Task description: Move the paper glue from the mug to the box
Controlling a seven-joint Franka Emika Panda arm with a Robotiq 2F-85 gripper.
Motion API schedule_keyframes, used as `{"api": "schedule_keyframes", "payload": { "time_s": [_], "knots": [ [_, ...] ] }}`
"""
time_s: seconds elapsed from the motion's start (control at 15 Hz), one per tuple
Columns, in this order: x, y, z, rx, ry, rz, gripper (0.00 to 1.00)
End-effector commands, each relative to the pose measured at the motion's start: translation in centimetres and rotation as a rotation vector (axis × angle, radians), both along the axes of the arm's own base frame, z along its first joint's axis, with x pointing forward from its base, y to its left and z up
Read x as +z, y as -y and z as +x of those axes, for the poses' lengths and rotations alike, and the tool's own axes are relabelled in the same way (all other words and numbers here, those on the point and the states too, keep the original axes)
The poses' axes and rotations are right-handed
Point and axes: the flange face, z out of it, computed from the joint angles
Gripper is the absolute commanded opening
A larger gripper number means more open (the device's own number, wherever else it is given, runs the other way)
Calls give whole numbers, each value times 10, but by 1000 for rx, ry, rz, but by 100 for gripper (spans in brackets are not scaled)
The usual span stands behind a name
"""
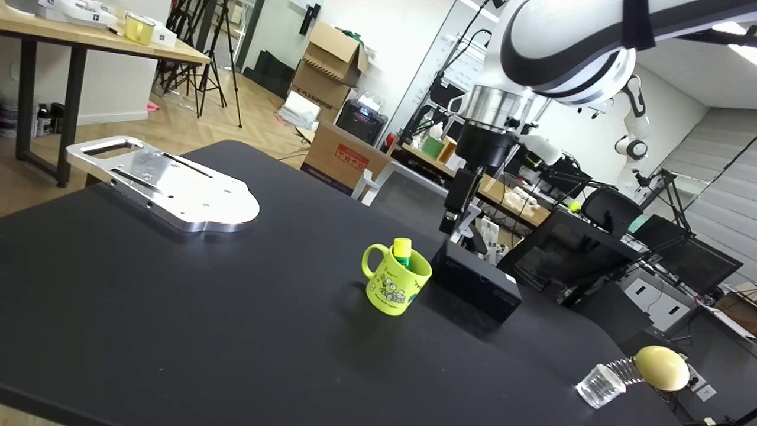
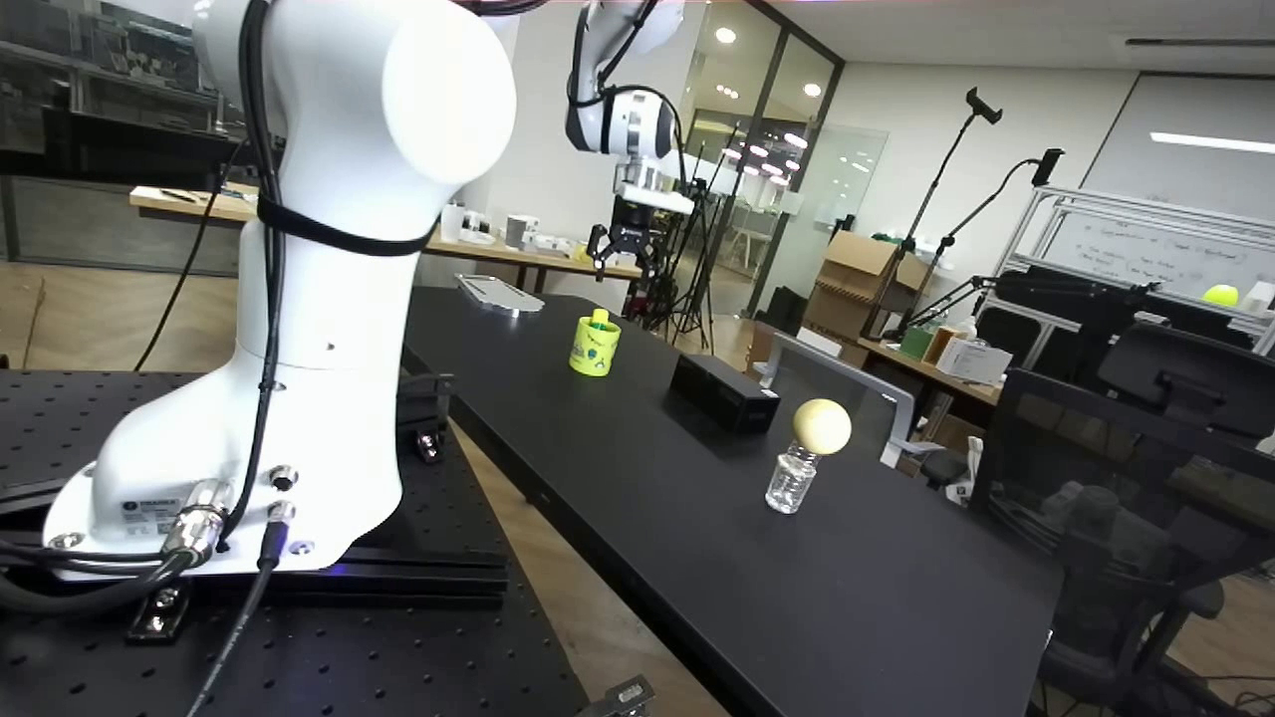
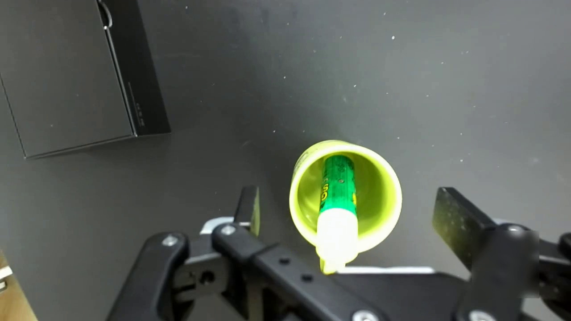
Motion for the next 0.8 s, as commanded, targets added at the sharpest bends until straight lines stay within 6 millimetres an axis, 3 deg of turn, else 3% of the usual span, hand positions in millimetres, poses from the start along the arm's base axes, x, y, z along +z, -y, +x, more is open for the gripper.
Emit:
{"api": "schedule_keyframes", "payload": {
  "time_s": [0.0,0.47,0.73],
  "knots": [
    [-8,-24,15,34,9,2,100],
    [-30,-49,19,-4,1,52,100],
    [-41,-51,26,-26,3,82,100]
  ]
}}
